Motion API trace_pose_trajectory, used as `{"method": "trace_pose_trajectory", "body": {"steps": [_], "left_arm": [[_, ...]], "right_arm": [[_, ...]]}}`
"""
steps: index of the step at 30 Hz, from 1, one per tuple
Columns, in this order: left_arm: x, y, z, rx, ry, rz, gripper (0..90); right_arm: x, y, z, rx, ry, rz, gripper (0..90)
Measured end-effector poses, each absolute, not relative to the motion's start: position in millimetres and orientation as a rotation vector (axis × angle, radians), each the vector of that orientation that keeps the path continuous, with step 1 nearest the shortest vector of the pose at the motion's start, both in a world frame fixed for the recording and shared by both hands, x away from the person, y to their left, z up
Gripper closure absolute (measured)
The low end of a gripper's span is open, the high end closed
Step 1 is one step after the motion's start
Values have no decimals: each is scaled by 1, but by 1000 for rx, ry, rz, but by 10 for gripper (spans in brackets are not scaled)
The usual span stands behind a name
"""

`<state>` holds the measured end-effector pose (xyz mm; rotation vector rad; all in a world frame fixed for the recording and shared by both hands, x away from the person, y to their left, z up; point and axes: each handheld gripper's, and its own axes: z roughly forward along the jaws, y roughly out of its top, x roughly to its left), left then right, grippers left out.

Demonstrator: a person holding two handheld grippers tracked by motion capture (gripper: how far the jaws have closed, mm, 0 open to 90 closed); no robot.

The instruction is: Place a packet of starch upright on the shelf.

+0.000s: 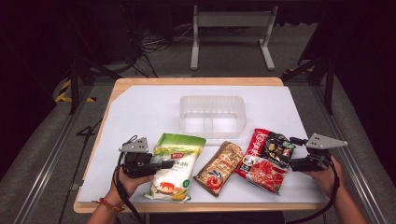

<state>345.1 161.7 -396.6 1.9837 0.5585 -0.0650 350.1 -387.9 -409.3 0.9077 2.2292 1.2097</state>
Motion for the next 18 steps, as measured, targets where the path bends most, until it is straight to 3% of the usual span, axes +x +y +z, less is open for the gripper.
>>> {"method": "trace_pose_trajectory", "body": {"steps": [18], "left_arm": [[331, 152, -363, 1887, 525, 119, 856]], "right_arm": [[350, -391, -408, 920, 2211, 1231, 176]]}}
